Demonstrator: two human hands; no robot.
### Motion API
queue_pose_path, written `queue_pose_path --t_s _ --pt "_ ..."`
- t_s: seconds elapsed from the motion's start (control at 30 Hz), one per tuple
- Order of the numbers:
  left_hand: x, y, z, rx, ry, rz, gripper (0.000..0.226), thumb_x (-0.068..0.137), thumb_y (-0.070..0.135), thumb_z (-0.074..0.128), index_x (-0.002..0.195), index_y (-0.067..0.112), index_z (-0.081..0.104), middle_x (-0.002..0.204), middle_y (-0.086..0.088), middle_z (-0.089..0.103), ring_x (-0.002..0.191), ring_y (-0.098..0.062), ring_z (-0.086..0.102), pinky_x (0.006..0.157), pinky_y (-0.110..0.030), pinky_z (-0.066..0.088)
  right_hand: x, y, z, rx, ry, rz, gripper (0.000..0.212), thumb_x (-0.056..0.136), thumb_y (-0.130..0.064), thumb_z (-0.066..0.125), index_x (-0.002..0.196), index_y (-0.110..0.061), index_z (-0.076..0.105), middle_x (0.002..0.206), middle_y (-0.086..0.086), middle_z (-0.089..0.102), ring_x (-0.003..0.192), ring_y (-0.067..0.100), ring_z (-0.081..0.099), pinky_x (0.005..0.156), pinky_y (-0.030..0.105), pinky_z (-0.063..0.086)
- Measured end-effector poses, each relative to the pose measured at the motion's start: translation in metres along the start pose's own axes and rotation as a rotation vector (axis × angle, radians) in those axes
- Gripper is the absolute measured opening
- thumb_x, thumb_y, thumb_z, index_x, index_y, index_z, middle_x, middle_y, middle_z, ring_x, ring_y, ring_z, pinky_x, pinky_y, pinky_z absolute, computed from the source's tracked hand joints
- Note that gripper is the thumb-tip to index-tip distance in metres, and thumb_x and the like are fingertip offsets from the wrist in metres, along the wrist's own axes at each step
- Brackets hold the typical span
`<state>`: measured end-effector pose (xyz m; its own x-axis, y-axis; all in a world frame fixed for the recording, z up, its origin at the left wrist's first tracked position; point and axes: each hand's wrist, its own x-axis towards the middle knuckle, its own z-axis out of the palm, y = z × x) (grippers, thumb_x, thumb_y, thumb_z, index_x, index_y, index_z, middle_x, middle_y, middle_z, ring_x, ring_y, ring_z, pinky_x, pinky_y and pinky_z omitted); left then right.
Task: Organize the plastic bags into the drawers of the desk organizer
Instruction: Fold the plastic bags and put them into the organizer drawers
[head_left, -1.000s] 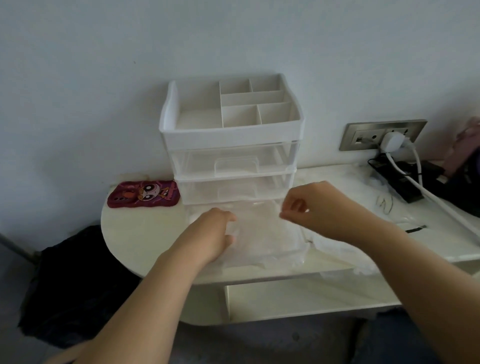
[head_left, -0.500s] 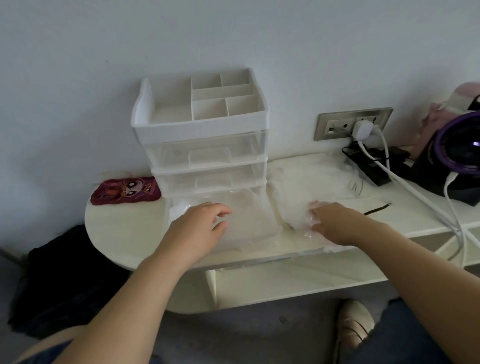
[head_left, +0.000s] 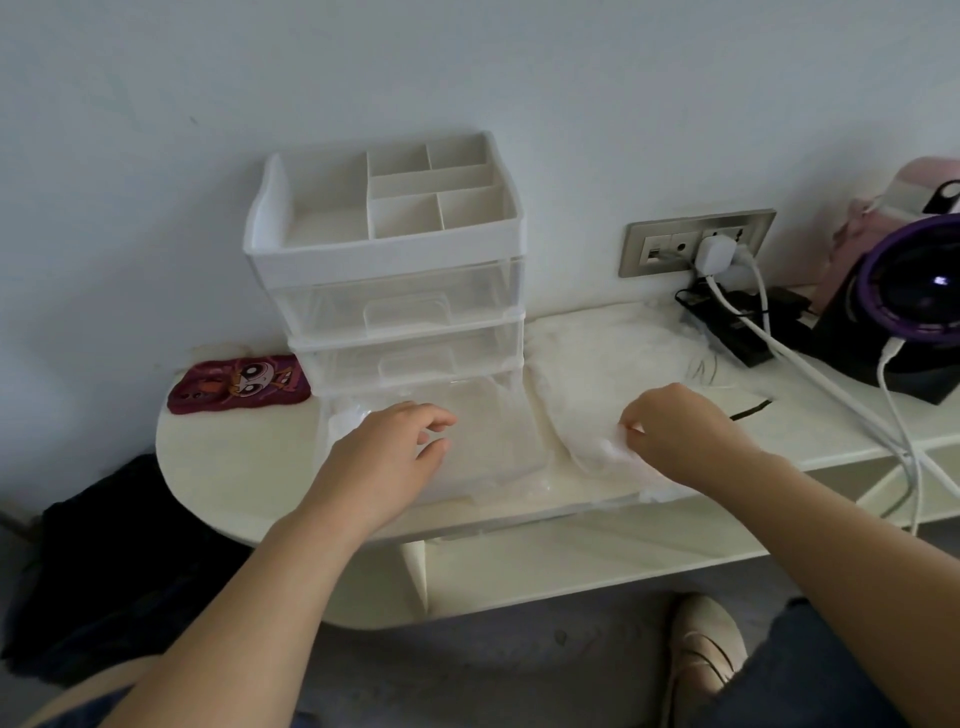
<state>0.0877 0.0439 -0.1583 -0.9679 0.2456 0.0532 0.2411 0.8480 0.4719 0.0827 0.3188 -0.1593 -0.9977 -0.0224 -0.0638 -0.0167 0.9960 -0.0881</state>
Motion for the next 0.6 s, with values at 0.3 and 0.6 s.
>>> queue_pose_path --t_s 0.3,0.6 --pt "-0.015 0.047 -0.011 -0.693 -0.244 0.061 0.037 0.078 0.068 0.053 0.104 0.043 0.061 0.105 0.024 0.067 0.098 0.007 0.061 0.087 -0.019 0.050 -0.034 -0.041 -0.029 0.687 0.042 -0.016 0.018 0.088 -0.026 0.055 0.071 -0.021 0.061 0.068 -0.003 0.066 0.062 0.007 0.064 0.049 0.014 0.040" --pt "-0.018 0.034 -0.024 -1.021 -0.194 -0.175 0.032 0.091 0.035 0.057 0.105 0.008 0.066 0.091 -0.005 0.070 0.095 -0.022 0.066 0.095 -0.042 0.049 -0.040 -0.105 -0.021 1.044 -0.078 -0.341 0.021 0.095 -0.019 0.049 0.089 -0.016 0.070 0.083 -0.004 0.070 0.080 0.006 0.064 0.076 0.022 0.051"
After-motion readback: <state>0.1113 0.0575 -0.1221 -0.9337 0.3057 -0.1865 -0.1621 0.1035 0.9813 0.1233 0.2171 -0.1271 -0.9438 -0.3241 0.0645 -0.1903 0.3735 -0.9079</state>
